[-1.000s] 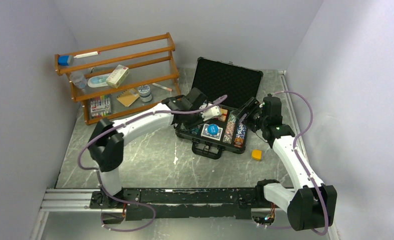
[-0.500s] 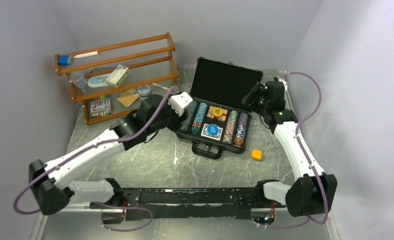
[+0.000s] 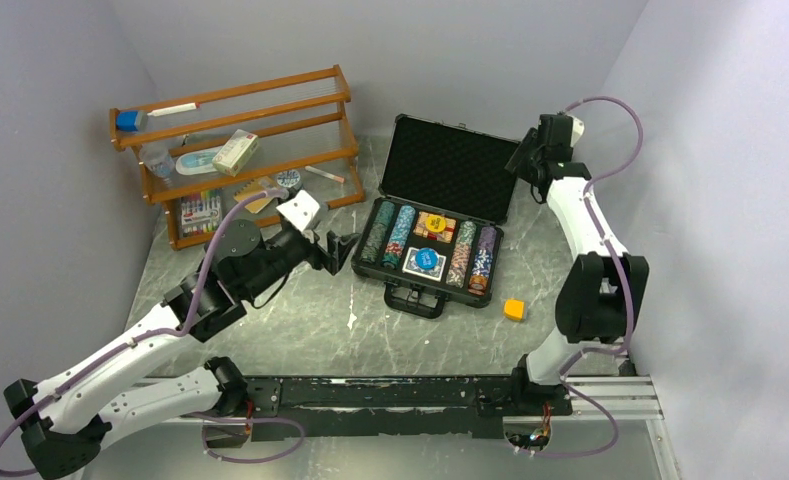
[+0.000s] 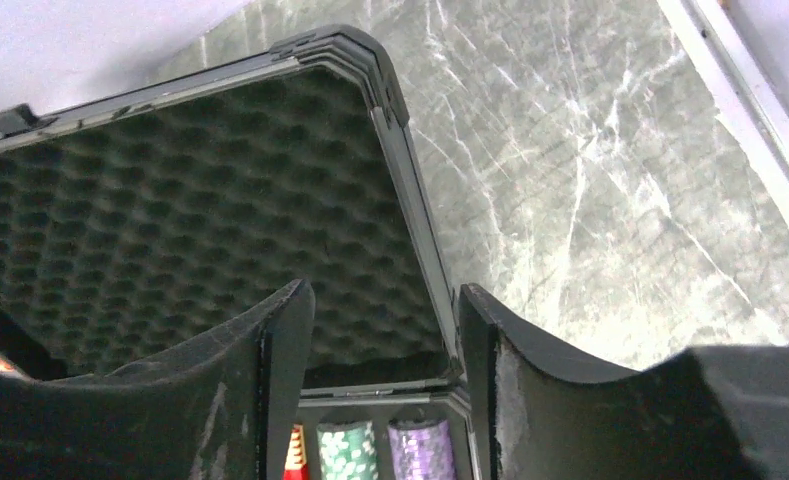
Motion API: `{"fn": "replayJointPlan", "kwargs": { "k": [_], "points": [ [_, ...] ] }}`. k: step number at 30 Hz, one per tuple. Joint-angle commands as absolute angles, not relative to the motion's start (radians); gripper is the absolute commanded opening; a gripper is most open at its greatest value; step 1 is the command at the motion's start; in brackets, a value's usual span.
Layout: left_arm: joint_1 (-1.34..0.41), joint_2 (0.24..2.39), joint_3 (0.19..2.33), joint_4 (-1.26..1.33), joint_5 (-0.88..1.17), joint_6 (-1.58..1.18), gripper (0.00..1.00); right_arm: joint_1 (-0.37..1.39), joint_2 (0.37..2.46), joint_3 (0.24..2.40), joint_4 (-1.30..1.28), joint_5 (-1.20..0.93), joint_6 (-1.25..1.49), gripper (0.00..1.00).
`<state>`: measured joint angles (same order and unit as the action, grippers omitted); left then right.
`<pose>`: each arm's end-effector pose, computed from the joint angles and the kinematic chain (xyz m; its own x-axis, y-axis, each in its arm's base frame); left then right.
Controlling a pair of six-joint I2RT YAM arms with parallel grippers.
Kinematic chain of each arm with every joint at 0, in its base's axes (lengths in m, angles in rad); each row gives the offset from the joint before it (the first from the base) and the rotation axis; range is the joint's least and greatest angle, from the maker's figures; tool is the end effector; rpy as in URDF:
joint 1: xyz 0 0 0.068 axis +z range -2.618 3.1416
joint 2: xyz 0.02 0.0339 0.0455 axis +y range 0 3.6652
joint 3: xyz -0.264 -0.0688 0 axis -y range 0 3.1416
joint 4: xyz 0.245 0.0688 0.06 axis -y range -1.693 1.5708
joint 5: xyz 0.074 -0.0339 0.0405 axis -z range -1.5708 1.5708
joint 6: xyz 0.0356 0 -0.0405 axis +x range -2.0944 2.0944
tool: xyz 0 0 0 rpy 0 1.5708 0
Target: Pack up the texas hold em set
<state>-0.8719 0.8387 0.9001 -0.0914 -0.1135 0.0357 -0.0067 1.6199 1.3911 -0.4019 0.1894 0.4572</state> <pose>0.1277 -0.1457 0.3815 0.0053 0.0489 -0.9988 0.6880 0.7246 0.0391 0.3731 -0.0092 0.3158 -0.4591 0.4366 -0.7737 0.4026 0.8786 0.2569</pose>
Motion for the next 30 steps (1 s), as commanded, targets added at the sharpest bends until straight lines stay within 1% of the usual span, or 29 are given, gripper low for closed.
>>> {"fn": "replayJointPlan", "kwargs": {
  "k": [1,4,9,13,16,21,25,30],
  "points": [
    [-0.868,0.836,0.892,-0.057,-0.128,0.011,0.81,-0.025,1.716,1.479,-0.402,0.067,0.344,0.57],
    [-0.868,0.838,0.895,-0.063,-0.117,0.013,0.81,-0.026,1.774,1.519,-0.406,0.080,0.328,0.54],
    [-0.868,0.821,0.890,-0.059,-0.125,0.018,0.81,-0.026,1.822,1.544,-0.400,0.174,0.316,0.44],
    [-0.868,0.814,0.882,-0.054,-0.122,0.017,0.81,-0.026,1.842,1.564,-0.398,0.234,0.281,0.41],
    [-0.867,0.819,0.885,-0.054,-0.117,0.016,0.81,-0.027,1.867,1.584,-0.388,0.230,0.246,0.38],
    [-0.867,0.831,0.894,-0.066,-0.119,0.015,0.81,-0.026,1.913,1.628,-0.394,0.226,0.185,0.28],
    [-0.867,0.831,0.894,-0.061,-0.121,0.015,0.81,-0.026,1.936,1.647,-0.389,0.220,0.152,0.25],
    [-0.867,0.836,0.895,-0.065,-0.123,0.014,0.81,-0.026,1.952,1.663,-0.384,0.193,0.129,0.25]
  ]
}}
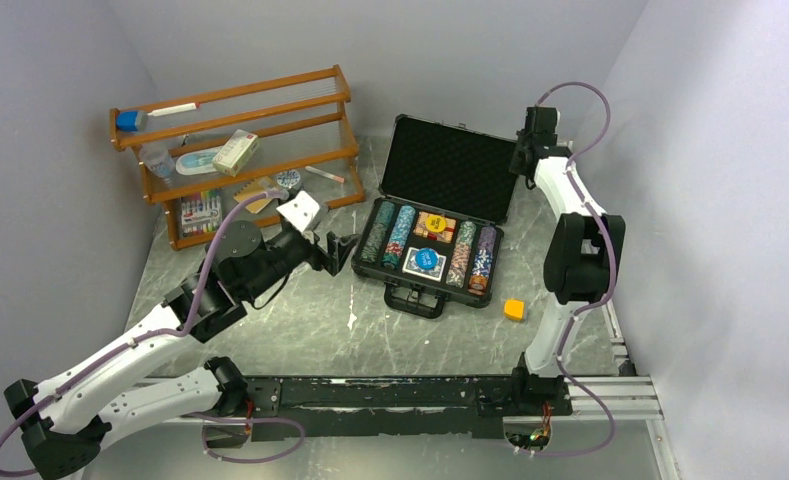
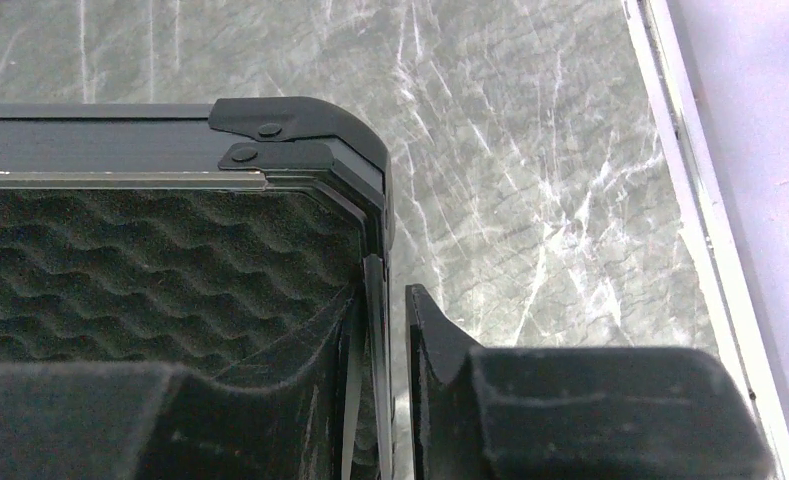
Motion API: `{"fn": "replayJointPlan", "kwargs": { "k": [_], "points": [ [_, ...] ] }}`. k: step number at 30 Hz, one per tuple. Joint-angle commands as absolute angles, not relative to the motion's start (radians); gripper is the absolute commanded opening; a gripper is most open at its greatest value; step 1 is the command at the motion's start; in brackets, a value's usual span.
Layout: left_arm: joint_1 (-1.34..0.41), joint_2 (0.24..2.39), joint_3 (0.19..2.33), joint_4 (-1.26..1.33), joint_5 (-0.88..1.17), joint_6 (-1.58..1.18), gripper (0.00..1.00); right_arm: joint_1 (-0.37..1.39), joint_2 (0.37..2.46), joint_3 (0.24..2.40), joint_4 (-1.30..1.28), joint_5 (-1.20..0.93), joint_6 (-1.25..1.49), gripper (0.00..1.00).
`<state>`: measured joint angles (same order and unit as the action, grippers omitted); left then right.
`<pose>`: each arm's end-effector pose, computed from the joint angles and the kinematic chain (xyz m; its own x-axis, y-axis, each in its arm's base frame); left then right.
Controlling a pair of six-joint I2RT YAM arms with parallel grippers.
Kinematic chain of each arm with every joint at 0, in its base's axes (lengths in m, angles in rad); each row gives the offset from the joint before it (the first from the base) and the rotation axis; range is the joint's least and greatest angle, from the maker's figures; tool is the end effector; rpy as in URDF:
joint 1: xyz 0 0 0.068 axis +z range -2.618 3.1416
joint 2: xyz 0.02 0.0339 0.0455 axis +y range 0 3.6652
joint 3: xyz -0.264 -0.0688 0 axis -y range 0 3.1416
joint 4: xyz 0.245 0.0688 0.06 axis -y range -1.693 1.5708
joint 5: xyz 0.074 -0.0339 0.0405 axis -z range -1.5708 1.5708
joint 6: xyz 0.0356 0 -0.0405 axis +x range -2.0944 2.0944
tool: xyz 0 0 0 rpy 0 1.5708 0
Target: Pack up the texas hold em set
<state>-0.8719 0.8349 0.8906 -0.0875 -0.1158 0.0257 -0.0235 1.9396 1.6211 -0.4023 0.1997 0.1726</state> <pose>0.1276 -0.1454 0.3793 -0.0028 0.0430 -0.9991 0.6864 0.7266 0.0294 0.4482 -0.0176 0.2681 -0.6205 0.1830 -0.7626 0.2828 0.9592 0.0000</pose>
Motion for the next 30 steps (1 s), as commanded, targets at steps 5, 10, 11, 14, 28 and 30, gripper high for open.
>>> {"fn": "replayJointPlan", "kwargs": {
  "k": [5,10,11,14,28,30],
  "points": [
    [-0.867,0.842,0.900,-0.069,-0.126,0.008,0.82,-0.027,1.941,1.645,-0.367,0.163,0.124,0.11],
    [-0.867,0.841,0.905,-0.073,-0.136,-0.001,0.82,-0.004,1.829,1.550,-0.338,0.210,0.148,0.00],
    [-0.867,0.841,0.906,-0.074,-0.138,-0.003,0.83,0.005,1.796,1.528,-0.335,0.228,0.151,0.00],
    [-0.867,0.841,0.910,-0.079,-0.142,-0.011,0.83,0.042,1.683,1.452,-0.340,0.286,0.169,0.00],
    [-0.867,0.886,0.948,-0.109,-0.146,-0.056,0.85,0.306,1.228,1.087,-0.540,0.523,0.415,0.00],
    [-0.867,0.895,0.953,-0.113,-0.154,-0.067,0.85,0.331,1.171,1.044,-0.569,0.539,0.457,0.03]
  ]
}}
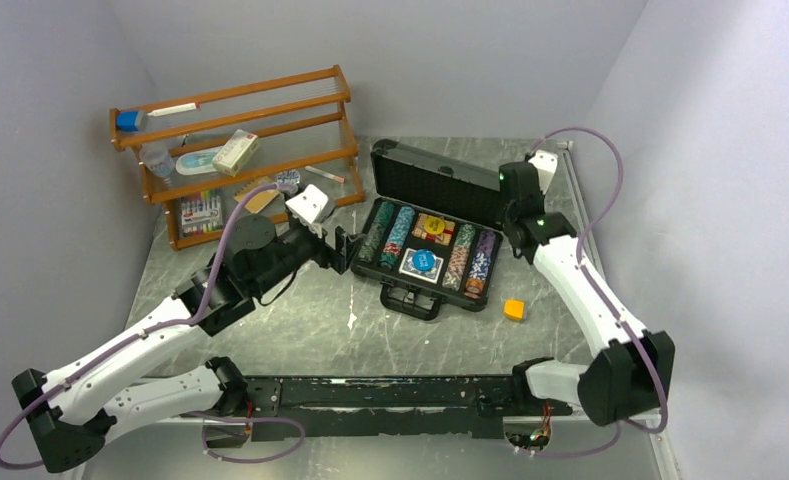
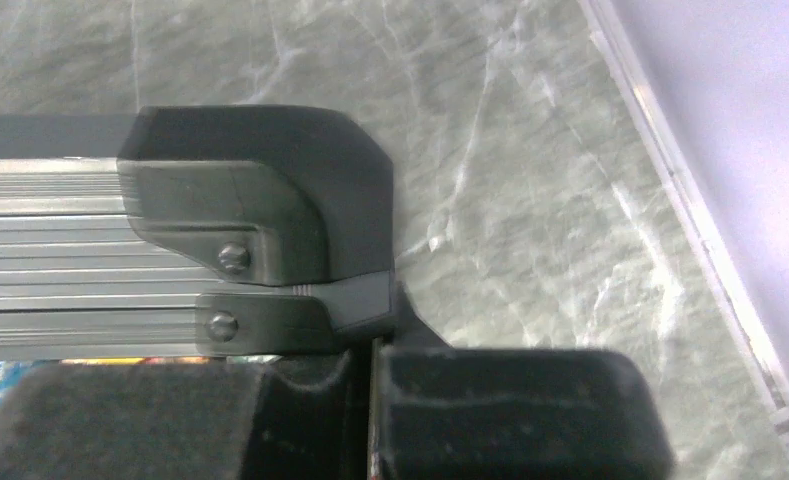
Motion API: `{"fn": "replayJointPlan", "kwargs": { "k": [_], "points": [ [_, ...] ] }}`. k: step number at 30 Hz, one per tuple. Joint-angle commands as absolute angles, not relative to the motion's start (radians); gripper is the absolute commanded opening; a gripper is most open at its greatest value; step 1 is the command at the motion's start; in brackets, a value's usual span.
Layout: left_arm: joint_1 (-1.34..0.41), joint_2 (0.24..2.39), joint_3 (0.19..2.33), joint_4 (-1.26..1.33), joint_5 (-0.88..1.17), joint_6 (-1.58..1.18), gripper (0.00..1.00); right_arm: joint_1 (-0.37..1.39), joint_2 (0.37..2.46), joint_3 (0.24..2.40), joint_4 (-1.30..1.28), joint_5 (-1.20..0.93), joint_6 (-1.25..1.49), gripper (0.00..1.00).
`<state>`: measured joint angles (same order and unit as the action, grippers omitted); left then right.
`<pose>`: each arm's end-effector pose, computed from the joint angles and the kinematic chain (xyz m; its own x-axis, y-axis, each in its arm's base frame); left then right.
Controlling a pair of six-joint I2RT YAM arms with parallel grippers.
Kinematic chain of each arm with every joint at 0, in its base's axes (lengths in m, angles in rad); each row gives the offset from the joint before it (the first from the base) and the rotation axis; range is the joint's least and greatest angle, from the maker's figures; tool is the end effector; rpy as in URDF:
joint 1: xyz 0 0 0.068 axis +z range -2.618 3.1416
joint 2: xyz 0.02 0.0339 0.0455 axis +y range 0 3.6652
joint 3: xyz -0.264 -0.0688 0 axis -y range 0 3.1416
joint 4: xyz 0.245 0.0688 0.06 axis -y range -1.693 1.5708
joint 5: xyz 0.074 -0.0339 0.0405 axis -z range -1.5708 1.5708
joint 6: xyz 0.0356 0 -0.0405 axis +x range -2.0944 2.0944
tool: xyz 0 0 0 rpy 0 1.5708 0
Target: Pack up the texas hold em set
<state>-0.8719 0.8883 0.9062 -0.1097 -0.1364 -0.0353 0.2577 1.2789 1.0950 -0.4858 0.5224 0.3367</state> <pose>0.1364 -0.1547 0.3727 -0.0826 0.0440 -0.9956 0.6688 0.7431 -0.0227 0.2734 0.0537 0.3154 -0.5145 0.1605 -0.8423 0.3469 0.9373 -0.0333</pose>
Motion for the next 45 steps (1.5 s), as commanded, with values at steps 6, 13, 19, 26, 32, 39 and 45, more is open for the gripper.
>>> {"fn": "replayJointPlan", "kwargs": {
  "k": [6,13,19,26,32,39,45],
  "points": [
    [-0.867,0.927,0.979,-0.125,-0.169,-0.093,0.85,0.356,1.007,0.937,-0.643,0.460,0.537,0.14],
    [-0.867,0.985,1.015,-0.133,-0.176,-0.124,0.84,0.358,0.888,0.920,-0.750,0.131,0.615,0.34],
    [-0.867,1.076,1.037,-0.131,-0.214,-0.175,0.86,0.360,0.785,0.951,-0.812,-0.154,0.609,0.55],
    [-0.814,1.228,1.066,-0.139,-0.183,-0.287,0.99,0.360,0.784,0.919,-0.729,-0.214,0.580,0.64],
    [-0.686,1.337,1.007,-0.082,0.018,-0.416,0.94,0.420,0.794,0.722,-0.507,-0.208,0.664,0.70],
    [-0.588,1.490,1.000,-0.067,0.128,-0.470,0.92,0.684,0.897,0.591,-0.326,-0.039,0.770,0.75],
    [-0.568,1.607,1.009,-0.075,0.202,-0.463,0.81,0.922,1.055,0.595,-0.253,0.129,0.846,0.77]
  ]
}}
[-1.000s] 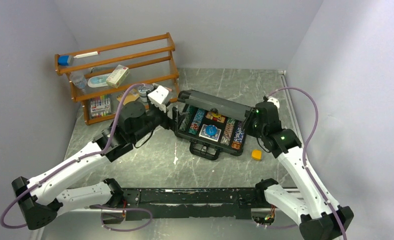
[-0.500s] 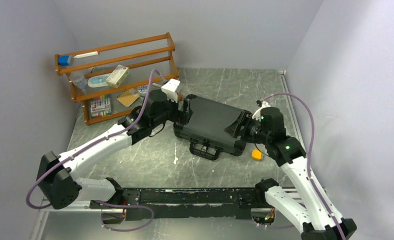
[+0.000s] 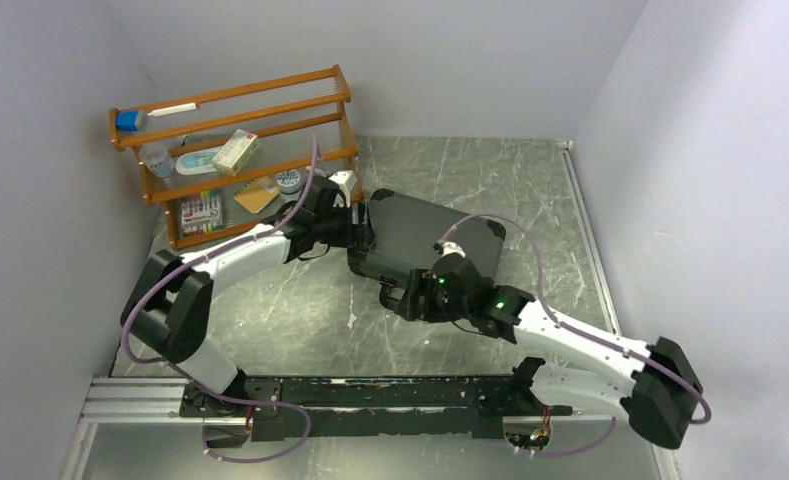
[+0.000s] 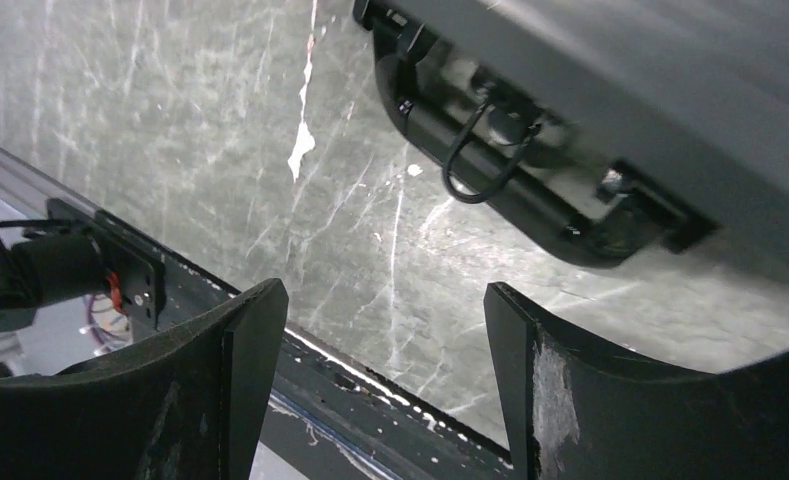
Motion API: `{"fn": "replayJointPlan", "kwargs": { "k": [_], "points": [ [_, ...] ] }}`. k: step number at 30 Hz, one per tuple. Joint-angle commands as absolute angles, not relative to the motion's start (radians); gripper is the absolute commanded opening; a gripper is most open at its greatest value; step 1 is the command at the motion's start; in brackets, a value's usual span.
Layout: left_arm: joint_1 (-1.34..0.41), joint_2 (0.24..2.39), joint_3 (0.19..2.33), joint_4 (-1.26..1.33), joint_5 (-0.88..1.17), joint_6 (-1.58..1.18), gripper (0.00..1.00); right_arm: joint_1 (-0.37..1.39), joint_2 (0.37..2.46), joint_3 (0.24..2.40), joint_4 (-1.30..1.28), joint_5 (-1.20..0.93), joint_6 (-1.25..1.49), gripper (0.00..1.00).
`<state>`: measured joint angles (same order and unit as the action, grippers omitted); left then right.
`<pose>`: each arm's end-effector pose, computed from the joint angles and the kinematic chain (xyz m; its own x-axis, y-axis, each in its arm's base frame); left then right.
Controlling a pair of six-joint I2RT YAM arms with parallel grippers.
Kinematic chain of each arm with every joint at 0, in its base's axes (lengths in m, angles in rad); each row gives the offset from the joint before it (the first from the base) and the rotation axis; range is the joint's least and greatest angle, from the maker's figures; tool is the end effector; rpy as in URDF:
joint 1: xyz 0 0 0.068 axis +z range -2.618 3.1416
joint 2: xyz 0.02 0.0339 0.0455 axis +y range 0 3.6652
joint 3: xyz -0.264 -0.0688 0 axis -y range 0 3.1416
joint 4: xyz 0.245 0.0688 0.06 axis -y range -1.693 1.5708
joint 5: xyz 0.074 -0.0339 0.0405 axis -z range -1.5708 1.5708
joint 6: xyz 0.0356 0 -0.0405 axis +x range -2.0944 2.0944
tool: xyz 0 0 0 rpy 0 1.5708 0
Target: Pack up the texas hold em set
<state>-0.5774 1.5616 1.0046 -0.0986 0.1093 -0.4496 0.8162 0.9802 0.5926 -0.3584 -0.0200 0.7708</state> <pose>0.2861 -0.1910 0.2322 -0.7273 -0.0418 -0.6850 0.3319 0.8522 -0.4044 0.1385 0.1484 0.2213 -0.8480 0.1150 -0.5174 -0.2058 0.8281 0.5214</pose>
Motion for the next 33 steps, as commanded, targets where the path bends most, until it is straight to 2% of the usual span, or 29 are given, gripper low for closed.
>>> {"fn": "replayJointPlan", "kwargs": {
  "k": [1,11,19,33],
  "points": [
    [-0.568,1.622,1.011,-0.091,0.193,-0.460,0.78,0.944,1.081,0.597,-0.245,0.145,0.862,0.77],
    [-0.568,1.682,0.973,-0.196,0.070,-0.442,0.49,1.048,1.238,0.577,-0.135,0.202,0.939,0.80],
    [-0.568,1.686,0.966,-0.193,0.071,-0.441,0.45,1.050,1.314,0.573,-0.097,0.261,0.962,0.80],
    [-0.568,1.683,0.973,-0.195,0.077,-0.437,0.44,1.050,1.343,0.615,-0.081,0.379,0.937,0.80]
  ]
}}
